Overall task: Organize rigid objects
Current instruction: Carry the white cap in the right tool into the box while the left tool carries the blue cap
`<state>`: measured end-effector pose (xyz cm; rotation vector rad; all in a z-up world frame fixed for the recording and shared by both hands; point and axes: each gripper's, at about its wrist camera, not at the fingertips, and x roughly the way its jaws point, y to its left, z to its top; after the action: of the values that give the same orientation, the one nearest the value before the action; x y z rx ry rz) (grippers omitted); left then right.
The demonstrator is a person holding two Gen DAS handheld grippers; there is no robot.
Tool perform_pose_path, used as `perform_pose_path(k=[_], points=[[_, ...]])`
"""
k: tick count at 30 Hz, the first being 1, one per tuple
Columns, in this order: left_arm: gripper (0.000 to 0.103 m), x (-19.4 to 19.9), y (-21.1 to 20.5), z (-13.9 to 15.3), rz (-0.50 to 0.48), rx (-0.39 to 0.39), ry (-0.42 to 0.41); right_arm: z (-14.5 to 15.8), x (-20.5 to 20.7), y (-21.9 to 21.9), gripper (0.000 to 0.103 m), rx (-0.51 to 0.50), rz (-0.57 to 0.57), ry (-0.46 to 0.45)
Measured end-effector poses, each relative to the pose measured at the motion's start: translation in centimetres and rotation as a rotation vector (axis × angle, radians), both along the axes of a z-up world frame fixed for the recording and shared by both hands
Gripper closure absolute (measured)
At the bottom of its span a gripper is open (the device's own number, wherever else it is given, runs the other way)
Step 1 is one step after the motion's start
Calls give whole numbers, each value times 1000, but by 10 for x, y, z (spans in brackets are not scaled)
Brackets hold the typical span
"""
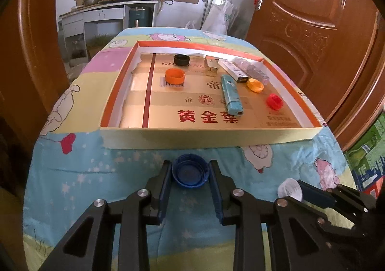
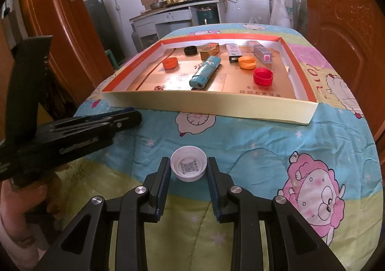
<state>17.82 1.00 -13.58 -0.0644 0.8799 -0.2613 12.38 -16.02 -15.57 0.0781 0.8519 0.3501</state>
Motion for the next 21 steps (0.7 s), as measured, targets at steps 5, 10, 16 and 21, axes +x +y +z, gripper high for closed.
perform_pose_path(k=[5,10,16,21], points=[[72,-16,4,18,2,-4,-43,4,-3,0,72,-12,-16,-5],[72,-27,8,36,1,-20,-79,15,-6,1,72,-27,-22,-26],[72,-36,9,51,-5,-38,-118,30,-11,5,72,-50,-19,-58],[72,-39,13,60,-3,-60,-140,46,-12,3,72,-51,-26,-91]])
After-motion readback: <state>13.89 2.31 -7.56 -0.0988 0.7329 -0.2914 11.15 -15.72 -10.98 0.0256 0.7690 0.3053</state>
